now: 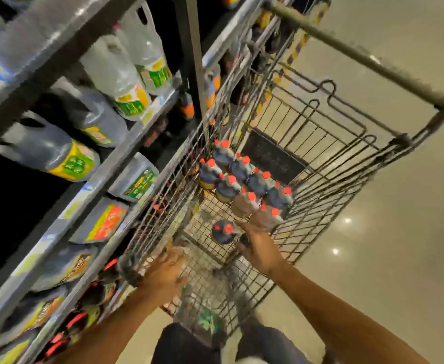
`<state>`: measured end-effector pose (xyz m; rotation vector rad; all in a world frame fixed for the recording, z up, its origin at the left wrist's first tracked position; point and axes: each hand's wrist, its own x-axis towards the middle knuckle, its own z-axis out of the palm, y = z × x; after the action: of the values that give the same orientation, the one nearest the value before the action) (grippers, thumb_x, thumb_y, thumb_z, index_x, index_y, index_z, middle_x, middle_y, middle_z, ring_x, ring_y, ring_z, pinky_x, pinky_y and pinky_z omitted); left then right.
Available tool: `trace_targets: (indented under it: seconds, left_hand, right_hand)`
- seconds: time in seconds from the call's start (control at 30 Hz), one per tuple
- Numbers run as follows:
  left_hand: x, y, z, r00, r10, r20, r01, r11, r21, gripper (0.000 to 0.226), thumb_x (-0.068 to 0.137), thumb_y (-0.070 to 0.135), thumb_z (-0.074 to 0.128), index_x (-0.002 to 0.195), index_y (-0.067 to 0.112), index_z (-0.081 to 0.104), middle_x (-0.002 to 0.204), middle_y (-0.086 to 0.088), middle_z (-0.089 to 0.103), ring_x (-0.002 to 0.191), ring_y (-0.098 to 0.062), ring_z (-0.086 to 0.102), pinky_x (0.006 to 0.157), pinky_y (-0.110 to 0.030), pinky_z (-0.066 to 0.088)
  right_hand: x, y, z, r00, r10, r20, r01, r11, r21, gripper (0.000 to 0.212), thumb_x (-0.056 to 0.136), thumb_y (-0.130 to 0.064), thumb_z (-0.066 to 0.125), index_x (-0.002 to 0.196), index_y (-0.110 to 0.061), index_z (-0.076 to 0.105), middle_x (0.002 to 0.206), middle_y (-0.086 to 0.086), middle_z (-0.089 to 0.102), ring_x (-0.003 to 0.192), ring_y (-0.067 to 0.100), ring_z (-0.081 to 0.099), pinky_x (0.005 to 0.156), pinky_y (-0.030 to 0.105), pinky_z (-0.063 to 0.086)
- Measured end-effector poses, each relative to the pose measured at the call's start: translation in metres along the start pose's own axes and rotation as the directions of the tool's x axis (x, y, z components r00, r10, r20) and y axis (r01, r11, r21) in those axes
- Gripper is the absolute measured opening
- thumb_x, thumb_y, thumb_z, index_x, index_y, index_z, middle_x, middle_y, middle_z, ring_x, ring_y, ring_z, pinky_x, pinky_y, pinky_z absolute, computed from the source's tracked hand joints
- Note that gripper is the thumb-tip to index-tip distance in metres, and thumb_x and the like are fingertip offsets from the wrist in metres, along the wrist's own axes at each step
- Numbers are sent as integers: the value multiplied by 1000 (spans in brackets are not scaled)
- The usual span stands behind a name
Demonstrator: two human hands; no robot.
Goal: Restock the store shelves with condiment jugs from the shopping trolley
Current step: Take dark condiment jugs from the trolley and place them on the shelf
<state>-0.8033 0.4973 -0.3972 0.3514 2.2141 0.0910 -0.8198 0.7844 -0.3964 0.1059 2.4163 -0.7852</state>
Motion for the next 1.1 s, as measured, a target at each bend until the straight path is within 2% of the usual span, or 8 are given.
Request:
trace_targets:
  seconds: [0.13,0.27,0.37,0.5,0.63,0.87,1.0,1.1]
  left_hand:
    - [58,-17,34,997,18,72,-15,999,-31,61,101,44,42,156,24,26,164,-1,23,152,-22,18,120,-41,26]
    - [92,-22,52,995,35,90,-32,999,-36,58,103,35,44,156,19,28,164,-3,22,152,-22,15,123,-39,16]
    - [108,-26,58,995,69,71,-67,997,-30,59,105,34,41,158,20,21,167,-2,13,154,-24,9,123,-35,13]
    - [123,-34,68,994,83,74,-75,992,-99,60,104,36,45,158,21,23,167,-1,13,153,-26,10,122,-38,17]
    - [128,-37,66,995,98,33,-92,985,-147,64,101,40,48,157,25,22,166,2,15,152,-23,14,121,-47,22]
    - [126,-28,22,978,195,-78,-210,894,-396,82,90,39,70,156,20,27,162,0,26,148,-20,26,116,-33,25]
    - [130,-19,-8,985,164,43,-87,707,-702,105,61,51,90,150,39,34,156,10,36,140,-11,37,112,-35,36]
    - [135,-10,-11,964,239,113,-65,630,-774,95,63,27,95,139,40,40,137,16,50,123,-5,52,101,-21,46]
  right_hand:
    - [34,-30,12,1000,-26,-5,25,988,-152,33,102,4,44,135,4,50,129,26,55,99,25,44,59,-7,32]
    - [56,12,64,990,-101,-99,81,978,-191,45,89,-12,64,133,-7,58,103,16,71,84,24,62,63,23,37]
    - [62,20,90,977,-98,-191,64,982,-176,51,70,-19,88,114,-17,63,72,5,70,55,23,62,45,31,35]
    - [71,30,112,946,-99,-308,63,990,-124,37,93,-38,64,124,-21,52,95,8,71,76,33,67,51,35,44]
    - [71,27,115,942,-122,-314,128,992,-1,37,97,-40,62,131,-30,51,121,-3,66,105,21,64,69,37,53]
    - [71,14,90,970,-38,-240,47,998,31,37,97,-55,54,122,-29,57,84,4,73,76,29,68,66,41,52]
    - [64,8,60,976,-106,-192,144,970,196,36,94,-61,57,105,-28,66,84,-11,72,77,9,67,71,39,53]
    - [68,-1,45,979,-175,-109,202,917,344,35,90,-59,62,95,-25,69,78,-15,70,70,4,63,67,40,52]
